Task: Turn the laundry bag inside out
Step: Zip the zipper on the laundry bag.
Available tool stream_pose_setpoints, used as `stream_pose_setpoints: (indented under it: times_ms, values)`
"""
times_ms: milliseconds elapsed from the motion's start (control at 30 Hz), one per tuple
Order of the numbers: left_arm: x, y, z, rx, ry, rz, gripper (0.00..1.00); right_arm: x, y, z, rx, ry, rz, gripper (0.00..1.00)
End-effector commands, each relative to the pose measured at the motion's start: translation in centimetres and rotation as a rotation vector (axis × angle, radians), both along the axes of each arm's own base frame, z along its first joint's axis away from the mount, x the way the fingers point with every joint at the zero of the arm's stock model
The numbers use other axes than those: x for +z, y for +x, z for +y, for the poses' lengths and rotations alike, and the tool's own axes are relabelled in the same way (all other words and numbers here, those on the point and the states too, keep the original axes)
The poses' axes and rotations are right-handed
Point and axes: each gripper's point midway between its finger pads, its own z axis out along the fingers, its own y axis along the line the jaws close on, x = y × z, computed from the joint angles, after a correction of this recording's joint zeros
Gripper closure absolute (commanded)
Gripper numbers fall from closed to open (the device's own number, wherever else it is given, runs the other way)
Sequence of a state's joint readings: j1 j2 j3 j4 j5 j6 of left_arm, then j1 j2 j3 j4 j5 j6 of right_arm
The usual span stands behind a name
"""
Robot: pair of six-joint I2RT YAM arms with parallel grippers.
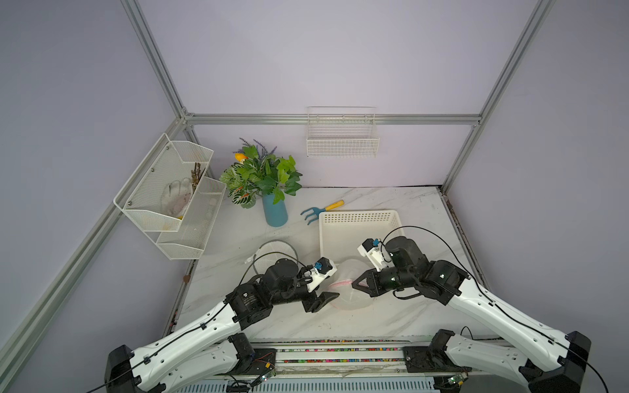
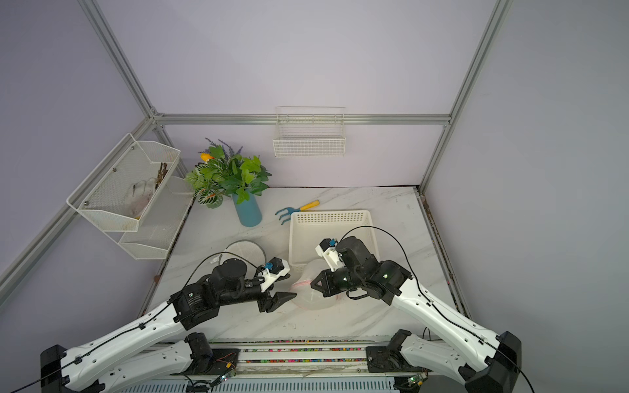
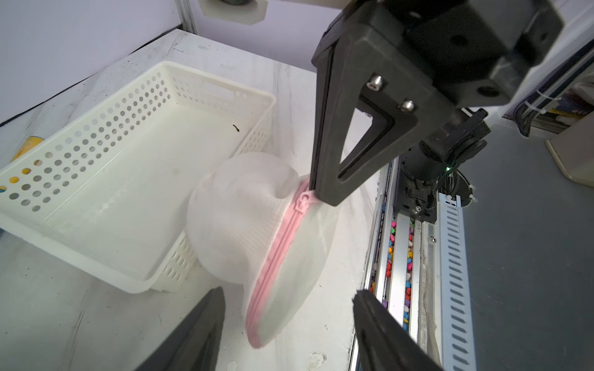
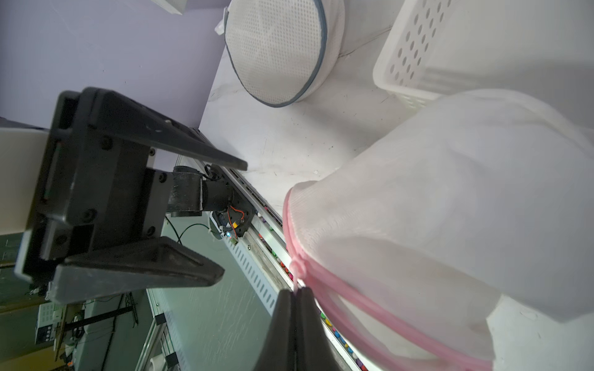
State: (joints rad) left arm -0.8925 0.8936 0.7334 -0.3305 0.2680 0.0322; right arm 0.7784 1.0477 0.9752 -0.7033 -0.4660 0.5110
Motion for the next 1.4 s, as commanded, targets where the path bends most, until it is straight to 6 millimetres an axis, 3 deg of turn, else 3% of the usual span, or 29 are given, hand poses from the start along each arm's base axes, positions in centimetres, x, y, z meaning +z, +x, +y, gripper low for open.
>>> stream_pose_setpoints:
  times_ms: [0,167,367,633,800,1033,1367]
  values:
    - [1.4,-0.4,-1.2,-0.079,-0.024,-0.046,0.35,1.4,-0.6,0.9,0.052,0.029,-0.037,1.0]
    - [0.2,-0.9,-2.1,-0.137,-0.012,-0.01,0.49,2.3,-1.2,1.7,0.087,0.044,-0.055,1.0]
    - [0.6,-1.1,-2.6,-0.16,-0.035,-0.001,0.7,3.0,-1.3,2.2,0.098,0.059,-0.071,1.0]
    - [1.2,-1.6,-2.5,-0.172,-0.058,0.005,1.0,3.3,1.2,0.4,-0.065,-0.001,-0.135,1.0]
    - [1.7,-2.2,-1.9,-0.181,-0.083,-0.011,1.0,2.8,3.2,-2.1,-0.19,-0.031,-0.126,1.0]
    - [2.8,-2.5,-0.9,-0.152,-0.147,-0.069,1.0,1.1,4.2,-5.0,-0.299,-0.058,-0.096,1.0]
    - [5.4,-2.1,0.6,-0.062,-0.299,-0.171,1.0,-2.2,3.9,-6.1,-0.321,-0.099,-0.023,1.0]
